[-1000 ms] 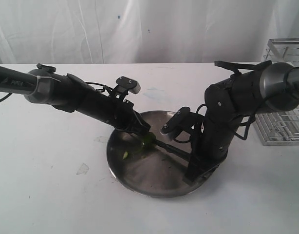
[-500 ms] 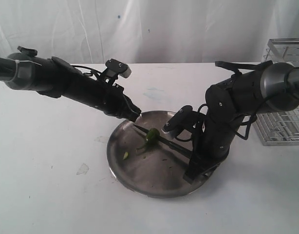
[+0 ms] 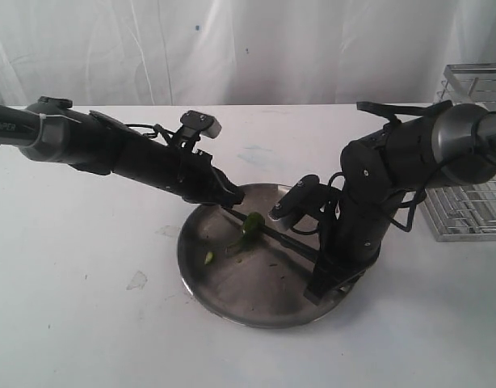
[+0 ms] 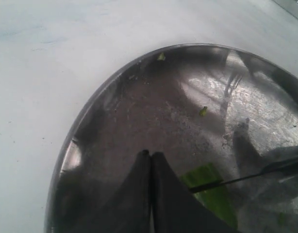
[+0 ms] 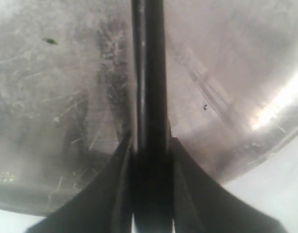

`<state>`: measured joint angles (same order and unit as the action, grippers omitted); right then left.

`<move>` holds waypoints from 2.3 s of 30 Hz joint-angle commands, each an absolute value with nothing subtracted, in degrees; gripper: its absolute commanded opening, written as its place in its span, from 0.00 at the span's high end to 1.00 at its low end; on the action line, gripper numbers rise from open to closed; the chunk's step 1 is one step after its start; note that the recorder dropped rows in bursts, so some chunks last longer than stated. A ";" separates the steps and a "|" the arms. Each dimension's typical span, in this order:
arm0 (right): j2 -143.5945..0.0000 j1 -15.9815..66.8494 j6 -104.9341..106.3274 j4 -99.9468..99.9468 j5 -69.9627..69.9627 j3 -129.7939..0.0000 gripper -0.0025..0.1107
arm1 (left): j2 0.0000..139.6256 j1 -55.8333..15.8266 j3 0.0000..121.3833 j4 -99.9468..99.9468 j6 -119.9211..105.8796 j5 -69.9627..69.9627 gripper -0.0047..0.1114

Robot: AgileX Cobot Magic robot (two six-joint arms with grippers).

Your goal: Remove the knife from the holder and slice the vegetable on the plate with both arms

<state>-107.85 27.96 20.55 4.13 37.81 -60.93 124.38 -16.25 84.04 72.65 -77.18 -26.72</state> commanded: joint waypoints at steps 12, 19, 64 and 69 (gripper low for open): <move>-108.11 27.38 20.11 4.92 38.22 -60.68 0.98 | 126.86 -16.24 83.69 74.43 -78.25 -28.01 0.96; -108.11 27.38 20.11 4.92 37.52 -60.68 0.98 | 127.36 -16.24 83.39 74.32 -77.99 -28.70 0.96; -108.11 27.38 13.06 15.10 27.04 -60.68 0.98 | 127.36 -16.24 80.63 74.40 -77.75 -34.50 0.96; -106.87 27.90 8.06 20.84 28.01 -60.68 0.98 | 127.36 -16.24 80.63 74.40 -76.80 -34.60 0.96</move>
<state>-108.34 28.10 14.46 18.40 31.10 -60.44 126.81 -15.85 81.83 76.95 -77.80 -30.92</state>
